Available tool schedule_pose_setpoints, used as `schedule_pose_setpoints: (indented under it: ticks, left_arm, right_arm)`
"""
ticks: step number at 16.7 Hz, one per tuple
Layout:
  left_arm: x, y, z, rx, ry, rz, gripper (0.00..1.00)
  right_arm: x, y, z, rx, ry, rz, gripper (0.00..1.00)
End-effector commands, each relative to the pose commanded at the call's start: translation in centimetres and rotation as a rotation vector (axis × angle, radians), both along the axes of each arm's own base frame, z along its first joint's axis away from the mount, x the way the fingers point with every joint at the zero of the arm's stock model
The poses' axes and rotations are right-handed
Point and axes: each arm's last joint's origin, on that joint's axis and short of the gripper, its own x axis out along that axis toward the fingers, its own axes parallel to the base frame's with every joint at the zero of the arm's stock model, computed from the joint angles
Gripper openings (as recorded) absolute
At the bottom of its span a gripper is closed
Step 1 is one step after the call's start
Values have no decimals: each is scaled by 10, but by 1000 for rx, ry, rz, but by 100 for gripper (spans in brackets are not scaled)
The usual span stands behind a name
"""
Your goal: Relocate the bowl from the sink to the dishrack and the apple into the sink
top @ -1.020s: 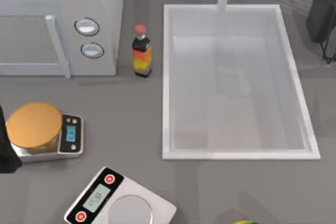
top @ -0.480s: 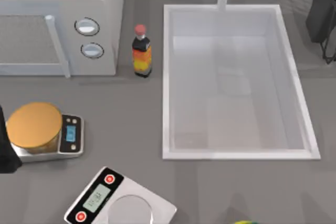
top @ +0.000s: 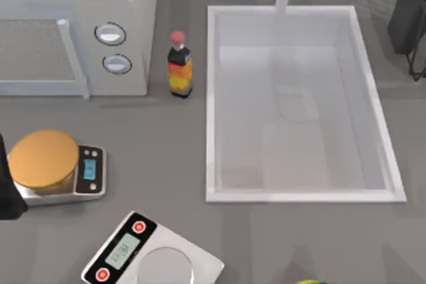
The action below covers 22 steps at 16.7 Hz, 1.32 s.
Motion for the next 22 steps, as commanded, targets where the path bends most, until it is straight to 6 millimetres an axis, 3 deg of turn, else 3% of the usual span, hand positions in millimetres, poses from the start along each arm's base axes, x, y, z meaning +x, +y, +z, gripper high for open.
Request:
schedule_pose_setpoints:
  ticks: [19, 22]
  left_arm:
    - [0, 0, 0, 0, 0, 0, 100]
    - [0, 0, 0, 0, 0, 0, 100]
  right_arm:
    - [0, 0, 0, -1, 1, -1, 100]
    - [0, -3, 10, -28, 67, -28, 100]
